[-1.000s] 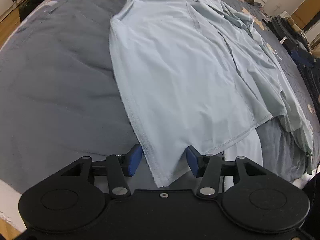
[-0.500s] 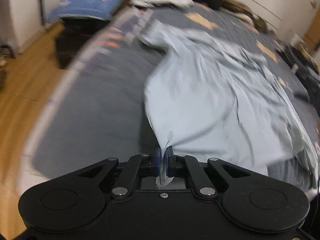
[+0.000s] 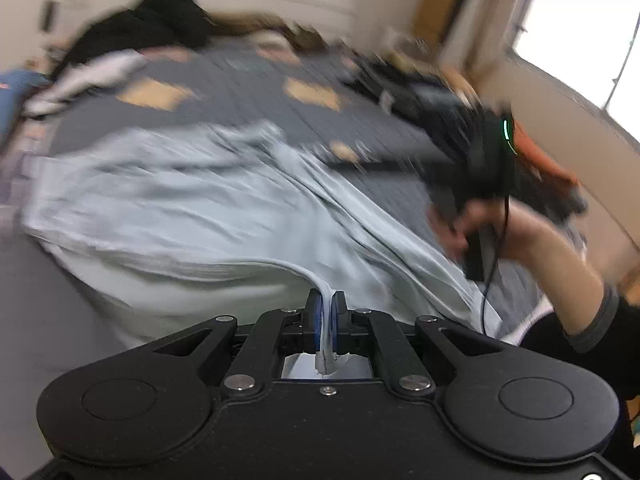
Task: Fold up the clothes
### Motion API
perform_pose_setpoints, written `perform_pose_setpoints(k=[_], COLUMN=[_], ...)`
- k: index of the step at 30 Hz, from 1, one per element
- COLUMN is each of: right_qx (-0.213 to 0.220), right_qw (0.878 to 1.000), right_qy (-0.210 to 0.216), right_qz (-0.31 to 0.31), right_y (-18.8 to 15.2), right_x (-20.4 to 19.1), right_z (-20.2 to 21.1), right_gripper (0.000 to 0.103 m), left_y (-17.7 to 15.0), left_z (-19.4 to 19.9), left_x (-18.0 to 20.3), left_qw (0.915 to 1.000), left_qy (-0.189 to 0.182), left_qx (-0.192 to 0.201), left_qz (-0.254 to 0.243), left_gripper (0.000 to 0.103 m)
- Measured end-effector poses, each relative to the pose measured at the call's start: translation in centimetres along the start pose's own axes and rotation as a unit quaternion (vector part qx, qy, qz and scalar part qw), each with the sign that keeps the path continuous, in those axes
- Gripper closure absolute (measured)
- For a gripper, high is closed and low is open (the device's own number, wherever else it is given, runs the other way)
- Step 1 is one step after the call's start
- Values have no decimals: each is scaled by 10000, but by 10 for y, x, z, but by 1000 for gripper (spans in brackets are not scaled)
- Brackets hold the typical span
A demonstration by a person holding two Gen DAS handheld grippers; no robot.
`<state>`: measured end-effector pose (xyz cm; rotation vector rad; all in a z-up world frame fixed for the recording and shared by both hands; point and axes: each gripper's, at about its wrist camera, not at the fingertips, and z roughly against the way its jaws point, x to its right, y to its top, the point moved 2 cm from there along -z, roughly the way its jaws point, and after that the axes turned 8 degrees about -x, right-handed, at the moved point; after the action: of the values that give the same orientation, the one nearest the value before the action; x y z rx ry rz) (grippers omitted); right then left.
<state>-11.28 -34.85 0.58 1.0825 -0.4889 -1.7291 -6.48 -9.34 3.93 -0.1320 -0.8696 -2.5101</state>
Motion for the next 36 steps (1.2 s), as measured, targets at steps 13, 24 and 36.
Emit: perform_pose_setpoints(k=[13,24,36], right_qx=[-350,-663,-698], right_qw=[9993,9917,9835], right_qy=[162,133,-303], right_qz=[9,1096,1643], right_y=[-6,-32,-29], right_x=[4,-50,-78], right_z=[-15,-41,-75], right_gripper=[46,46,46], left_y=[-50,-38,-37], left_z=[-35,-1,10], left_x=[3,-90,-142], left_qw=[9989,9467,8559], left_qy=[76,1304,3174], left_qx=[-315,1860,2313], left_qz=[331,2285,3365], left_gripper=[52,52,50])
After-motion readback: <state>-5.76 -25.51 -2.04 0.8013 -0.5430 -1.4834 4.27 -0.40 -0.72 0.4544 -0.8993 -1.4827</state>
